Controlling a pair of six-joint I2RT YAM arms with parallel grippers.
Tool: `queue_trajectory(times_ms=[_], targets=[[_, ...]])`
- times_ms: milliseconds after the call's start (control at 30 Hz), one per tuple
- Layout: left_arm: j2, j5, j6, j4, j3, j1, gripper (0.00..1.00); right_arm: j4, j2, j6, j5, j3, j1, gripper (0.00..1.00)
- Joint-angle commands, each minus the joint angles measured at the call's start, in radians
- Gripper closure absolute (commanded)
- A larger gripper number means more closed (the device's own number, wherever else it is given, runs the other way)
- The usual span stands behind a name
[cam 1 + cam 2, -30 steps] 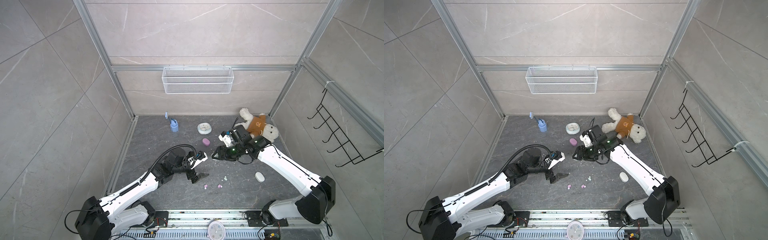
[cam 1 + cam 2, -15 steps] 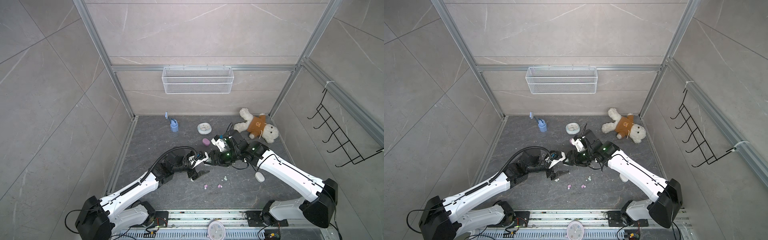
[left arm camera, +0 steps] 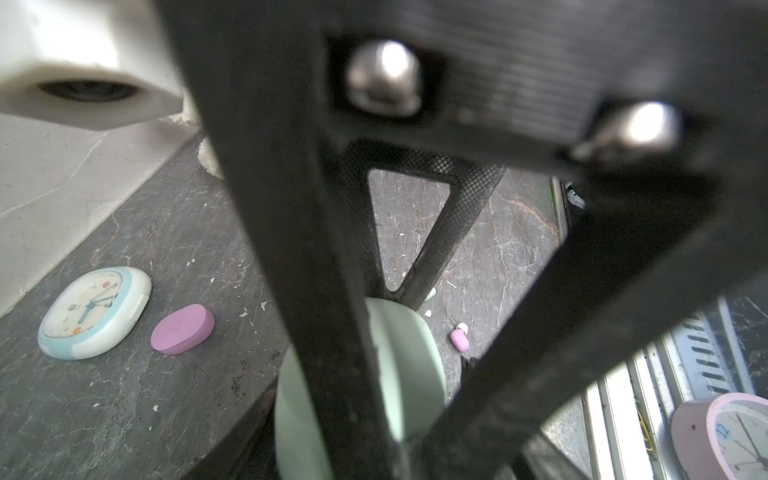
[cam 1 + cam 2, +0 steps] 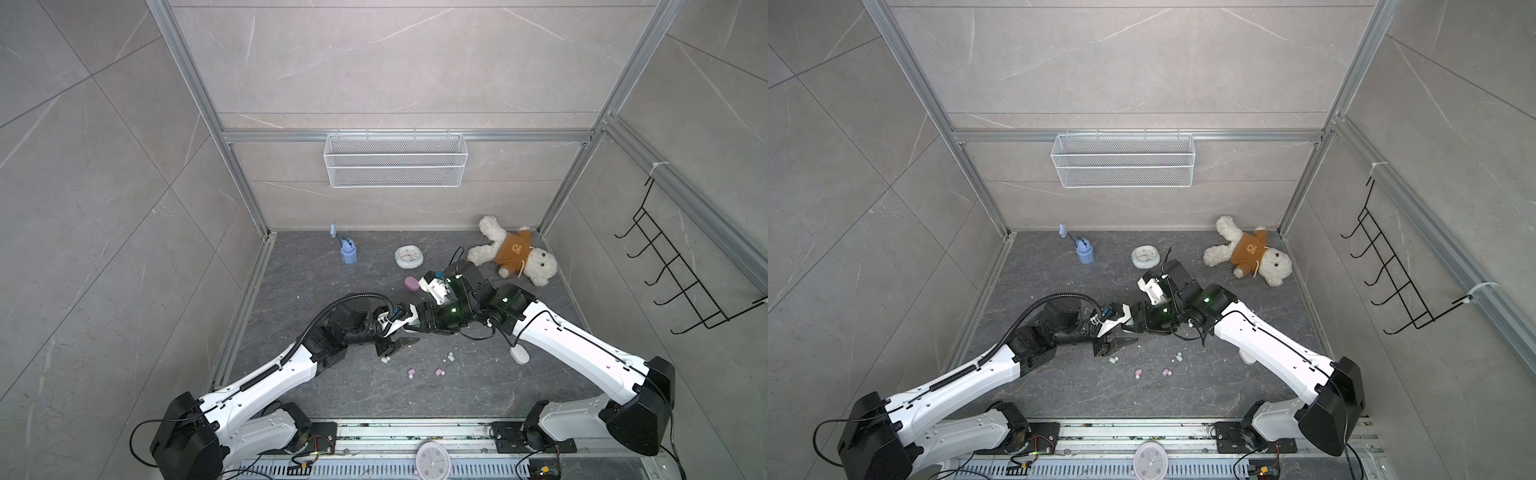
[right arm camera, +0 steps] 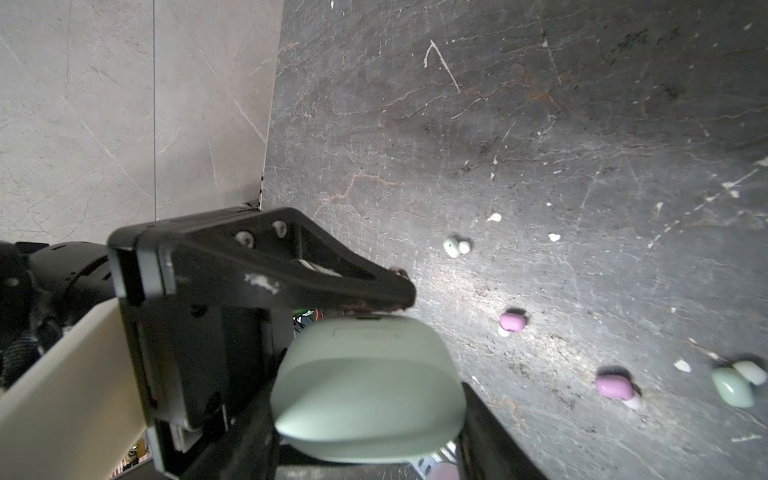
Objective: Insert the wireless bluetooth earbuds into the charging case
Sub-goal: 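Carry the mint-green case to the left gripper and hand it over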
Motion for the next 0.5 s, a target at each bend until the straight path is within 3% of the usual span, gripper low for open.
queue_trajectory(times_ms=[0, 333, 467], targets=[[-0.007, 0.038, 0.000, 0.034, 0.021, -0.004, 0.40, -0.005, -0.013, 0.010, -0.007, 0.026, 0.007, 0.43], [-0.001, 0.048, 0.002, 0.027, 0.027, -0.005, 0.50, -0.015, -0.016, 0.008, -0.007, 0.037, 0.010, 0.43], [0.004, 0.064, 0.002, 0.025, 0.027, -0.005, 0.48, -0.011, -0.015, 0.013, -0.017, 0.038, 0.011, 0.43]])
